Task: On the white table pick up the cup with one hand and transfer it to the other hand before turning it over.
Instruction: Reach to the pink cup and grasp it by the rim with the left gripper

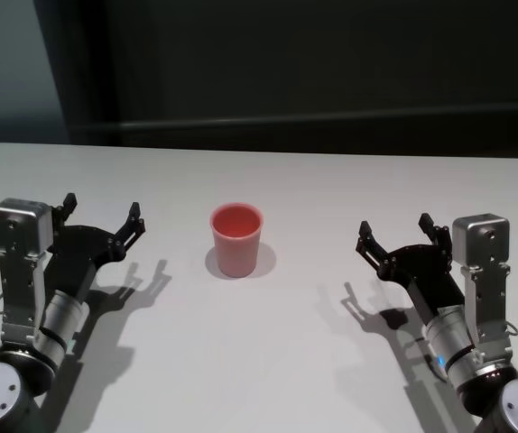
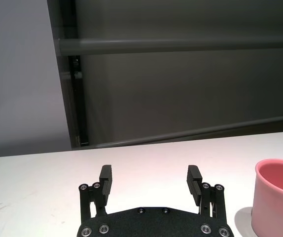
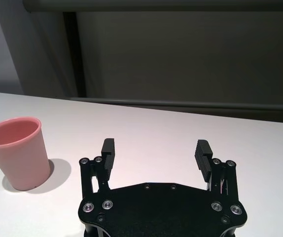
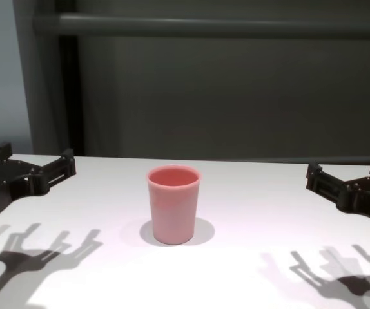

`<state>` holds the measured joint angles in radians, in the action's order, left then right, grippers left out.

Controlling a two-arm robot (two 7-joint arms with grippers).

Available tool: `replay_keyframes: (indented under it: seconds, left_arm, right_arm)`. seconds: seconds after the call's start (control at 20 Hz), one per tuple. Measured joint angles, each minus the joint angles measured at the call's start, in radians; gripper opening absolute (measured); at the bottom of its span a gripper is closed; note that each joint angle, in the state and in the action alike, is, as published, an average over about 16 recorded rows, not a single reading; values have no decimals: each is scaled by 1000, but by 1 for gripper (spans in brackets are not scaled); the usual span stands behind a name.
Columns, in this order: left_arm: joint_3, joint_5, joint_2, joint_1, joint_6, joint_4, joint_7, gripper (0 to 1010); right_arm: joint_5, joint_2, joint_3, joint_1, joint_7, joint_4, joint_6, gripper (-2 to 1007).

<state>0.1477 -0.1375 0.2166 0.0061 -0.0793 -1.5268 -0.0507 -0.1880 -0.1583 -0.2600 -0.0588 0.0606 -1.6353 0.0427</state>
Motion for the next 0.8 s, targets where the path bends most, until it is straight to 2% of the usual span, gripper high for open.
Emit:
replay_keyframes:
  seconds: [0.8]
  left_arm:
    - [0, 0, 0, 0, 0, 0, 0, 1003]
  right_arm:
    - [0, 0, 0, 0, 0, 0, 0, 1002]
